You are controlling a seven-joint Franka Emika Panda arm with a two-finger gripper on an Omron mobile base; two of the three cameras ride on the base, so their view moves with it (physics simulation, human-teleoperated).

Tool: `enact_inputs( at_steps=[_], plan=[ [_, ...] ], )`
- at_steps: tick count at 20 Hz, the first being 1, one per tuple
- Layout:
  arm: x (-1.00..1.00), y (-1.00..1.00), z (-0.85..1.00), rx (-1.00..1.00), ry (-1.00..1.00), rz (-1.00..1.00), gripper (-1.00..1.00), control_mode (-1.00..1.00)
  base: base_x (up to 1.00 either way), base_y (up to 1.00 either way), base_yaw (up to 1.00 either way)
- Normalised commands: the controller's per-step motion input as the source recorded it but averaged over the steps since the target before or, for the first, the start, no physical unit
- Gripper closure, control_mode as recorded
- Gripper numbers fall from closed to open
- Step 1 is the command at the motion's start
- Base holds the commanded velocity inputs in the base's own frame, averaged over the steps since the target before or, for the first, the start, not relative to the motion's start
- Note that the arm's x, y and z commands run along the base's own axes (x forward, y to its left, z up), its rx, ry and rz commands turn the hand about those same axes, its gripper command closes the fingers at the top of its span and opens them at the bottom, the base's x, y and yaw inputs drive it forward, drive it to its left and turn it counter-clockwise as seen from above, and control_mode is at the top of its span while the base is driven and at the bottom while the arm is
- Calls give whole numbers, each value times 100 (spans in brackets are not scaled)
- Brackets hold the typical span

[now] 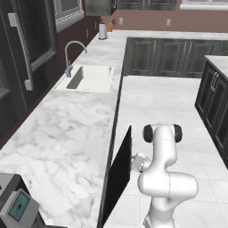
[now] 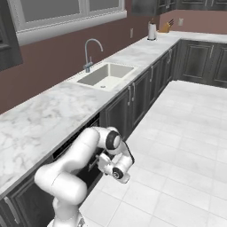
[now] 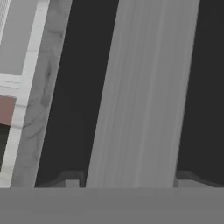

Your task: Open the dishwasher door and pull out the top rack.

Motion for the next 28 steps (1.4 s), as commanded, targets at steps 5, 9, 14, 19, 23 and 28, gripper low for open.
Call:
enact_inputs(
  at_steps=[5,9,14,19,23,28],
  plan=[
    [-33,-86,-27,2,7,0,100,-100,0,0,0],
    [-32,-91,-29,1,10,0,100,-100,0,0,0],
    [-30,-89,-33,1,12,0,100,-100,0,0,0],
    [-29,-86,-34,2,13,0,100,-100,0,0,0],
    [-27,-80,-32,2,14,0,100,-100,0,0,0],
    [-28,-76,-28,3,14,0,100,-100,0,0,0]
  ],
)
